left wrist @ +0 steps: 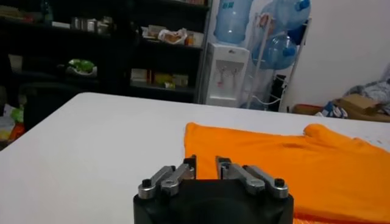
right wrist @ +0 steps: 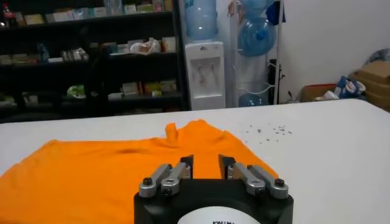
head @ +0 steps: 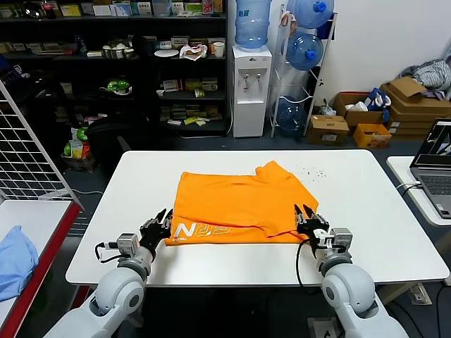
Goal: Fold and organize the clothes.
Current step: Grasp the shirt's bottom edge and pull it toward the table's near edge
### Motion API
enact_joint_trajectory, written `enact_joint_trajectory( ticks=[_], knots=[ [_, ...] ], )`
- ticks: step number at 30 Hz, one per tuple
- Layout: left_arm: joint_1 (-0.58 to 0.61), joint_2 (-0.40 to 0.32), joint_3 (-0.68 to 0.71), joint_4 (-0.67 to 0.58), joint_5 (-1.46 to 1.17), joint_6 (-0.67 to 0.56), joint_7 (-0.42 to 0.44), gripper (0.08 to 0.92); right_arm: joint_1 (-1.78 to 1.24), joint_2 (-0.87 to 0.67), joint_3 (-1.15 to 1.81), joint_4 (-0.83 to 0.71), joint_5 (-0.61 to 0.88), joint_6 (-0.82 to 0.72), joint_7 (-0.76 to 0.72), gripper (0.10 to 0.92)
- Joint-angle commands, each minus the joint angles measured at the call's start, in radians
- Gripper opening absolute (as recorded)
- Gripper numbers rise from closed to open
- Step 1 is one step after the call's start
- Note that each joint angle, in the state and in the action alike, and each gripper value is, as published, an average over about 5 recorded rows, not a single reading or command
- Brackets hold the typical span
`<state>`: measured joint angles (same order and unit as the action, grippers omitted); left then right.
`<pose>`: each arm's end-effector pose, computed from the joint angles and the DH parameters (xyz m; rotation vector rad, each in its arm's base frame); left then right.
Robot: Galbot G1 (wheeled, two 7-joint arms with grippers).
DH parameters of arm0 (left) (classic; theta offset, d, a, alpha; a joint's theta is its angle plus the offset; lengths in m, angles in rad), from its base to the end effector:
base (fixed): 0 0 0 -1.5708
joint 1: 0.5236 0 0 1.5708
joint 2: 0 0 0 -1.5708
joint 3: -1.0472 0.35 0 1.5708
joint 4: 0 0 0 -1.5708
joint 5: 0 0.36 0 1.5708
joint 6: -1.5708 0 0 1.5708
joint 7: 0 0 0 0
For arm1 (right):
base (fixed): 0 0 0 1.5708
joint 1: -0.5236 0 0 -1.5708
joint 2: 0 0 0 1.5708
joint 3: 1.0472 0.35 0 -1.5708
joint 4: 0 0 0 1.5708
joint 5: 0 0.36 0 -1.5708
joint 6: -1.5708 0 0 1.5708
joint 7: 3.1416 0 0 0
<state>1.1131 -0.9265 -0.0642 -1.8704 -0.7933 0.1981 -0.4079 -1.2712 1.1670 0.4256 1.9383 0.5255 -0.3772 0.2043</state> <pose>0.2888 0.0245 -0.3062 -0.2111 -2.7697 0.1489 0.2781 -0.0565 -0.2847 0.0838 -2.8162 -0.1223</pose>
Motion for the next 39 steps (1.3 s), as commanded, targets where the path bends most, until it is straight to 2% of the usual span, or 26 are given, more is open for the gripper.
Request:
enact_joint_trajectory(
  ticks=[1,4,8,13,16,20,30,33,39],
  knots=[
    [0.071,0.009,-0.029,-0.02,0.0,0.0,0.02,0.395,-0.046,-0.035,0.027,-0.009,-0.039,0.103,-0.108,0.544],
    [0.147,0.015,-0.051,-0.043,0.0,-0.002,0.032,0.464,-0.129,-0.075,0.056,-0.002,-0.046,0.141,-0.15,0.63],
    [0.214,0.002,-0.068,-0.045,0.001,-0.005,0.041,0.603,-0.219,-0.112,0.093,-0.016,-0.043,0.183,-0.189,0.743],
    [0.22,-0.032,-0.068,-0.021,0.003,-0.006,0.042,0.741,-0.262,-0.113,0.111,-0.067,-0.04,0.197,-0.216,0.879],
    [0.205,-0.049,-0.062,0.001,0.009,-0.006,0.042,0.828,-0.262,-0.101,0.112,-0.105,-0.039,0.205,-0.22,0.914],
    [0.188,-0.06,-0.06,0.026,0.016,-0.008,0.043,0.908,-0.261,-0.097,0.11,-0.115,-0.037,0.206,-0.221,0.921],
    [0.182,-0.062,-0.062,0.041,0.022,-0.013,0.043,0.921,-0.247,-0.093,0.096,-0.129,-0.029,0.194,-0.22,0.901],
    [0.181,-0.062,-0.059,0.041,0.024,-0.015,0.04,0.921,-0.247,-0.095,0.096,-0.13,-0.026,0.195,-0.221,0.86],
    [0.173,-0.065,-0.046,0.05,0.042,-0.029,0.037,0.919,-0.248,-0.098,0.1,-0.131,-0.023,0.2,-0.224,0.699]
  ],
)
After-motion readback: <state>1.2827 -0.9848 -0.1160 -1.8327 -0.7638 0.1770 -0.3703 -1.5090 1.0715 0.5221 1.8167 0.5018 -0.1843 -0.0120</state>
